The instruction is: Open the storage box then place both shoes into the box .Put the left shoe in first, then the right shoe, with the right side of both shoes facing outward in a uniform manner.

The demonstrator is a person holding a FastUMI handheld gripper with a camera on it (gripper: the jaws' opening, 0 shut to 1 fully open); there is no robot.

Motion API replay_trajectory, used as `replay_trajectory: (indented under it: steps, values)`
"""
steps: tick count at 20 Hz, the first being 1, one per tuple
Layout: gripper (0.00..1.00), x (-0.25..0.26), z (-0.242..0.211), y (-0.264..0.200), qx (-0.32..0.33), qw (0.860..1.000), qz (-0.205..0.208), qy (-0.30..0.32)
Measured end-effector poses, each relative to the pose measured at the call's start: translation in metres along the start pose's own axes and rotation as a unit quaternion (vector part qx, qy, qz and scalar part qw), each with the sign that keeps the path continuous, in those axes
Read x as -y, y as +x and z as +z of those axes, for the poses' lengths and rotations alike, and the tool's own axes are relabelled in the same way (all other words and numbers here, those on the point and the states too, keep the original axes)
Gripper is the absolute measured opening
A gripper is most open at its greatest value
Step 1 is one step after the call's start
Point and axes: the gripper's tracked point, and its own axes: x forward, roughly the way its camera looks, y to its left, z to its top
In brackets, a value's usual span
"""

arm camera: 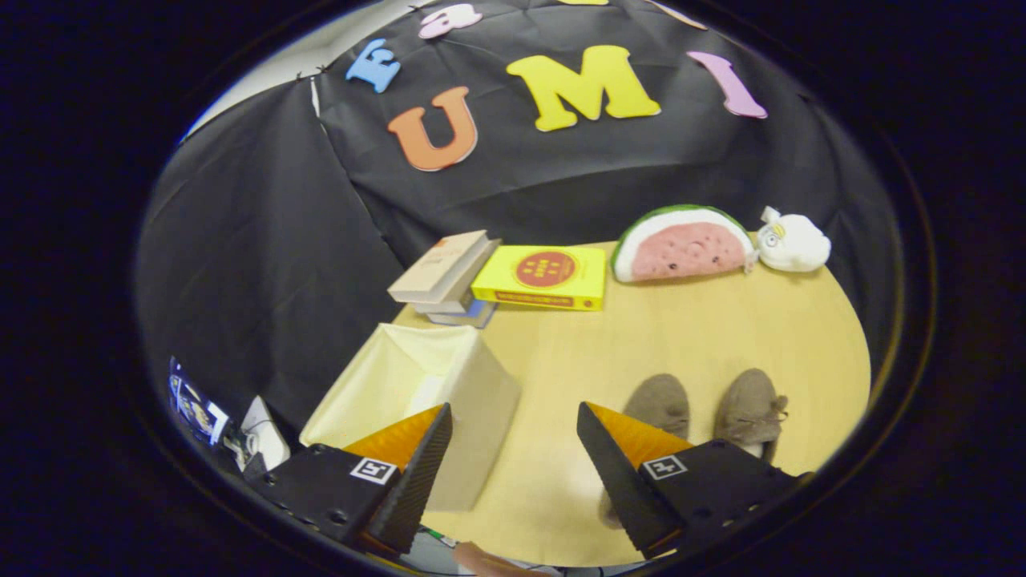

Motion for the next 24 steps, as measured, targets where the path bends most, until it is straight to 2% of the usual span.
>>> replay_trajectory:
  steps: [3, 7, 11, 13, 16, 17, 18, 19, 21, 24]
  values:
    - [0.95, 0.058, -0.029, 0.003, -0.026, 0.997, -0.063, -0.023]
    - [0.94, 0.096, -0.071, 0.012, -0.096, 0.992, -0.087, -0.008]
    - [0.87, 0.139, -0.082, 0.031, -0.131, 0.979, -0.157, 0.001]
    - [0.77, 0.143, -0.084, 0.042, -0.143, 0.976, -0.163, 0.006]
    - [0.50, 0.143, -0.091, 0.058, -0.167, 0.973, -0.159, 0.013]
    - [0.42, 0.138, -0.094, 0.063, -0.179, 0.973, -0.145, 0.019]
    - [0.17, 0.138, -0.099, 0.062, -0.195, 0.970, -0.145, 0.025]
    - [0.06, 0.140, -0.096, 0.063, -0.193, 0.969, -0.148, 0.032]
    - [0.01, 0.139, -0.098, 0.062, -0.197, 0.969, -0.147, 0.036]
    - [0.01, 0.132, -0.095, 0.050, -0.195, 0.970, -0.130, 0.061]
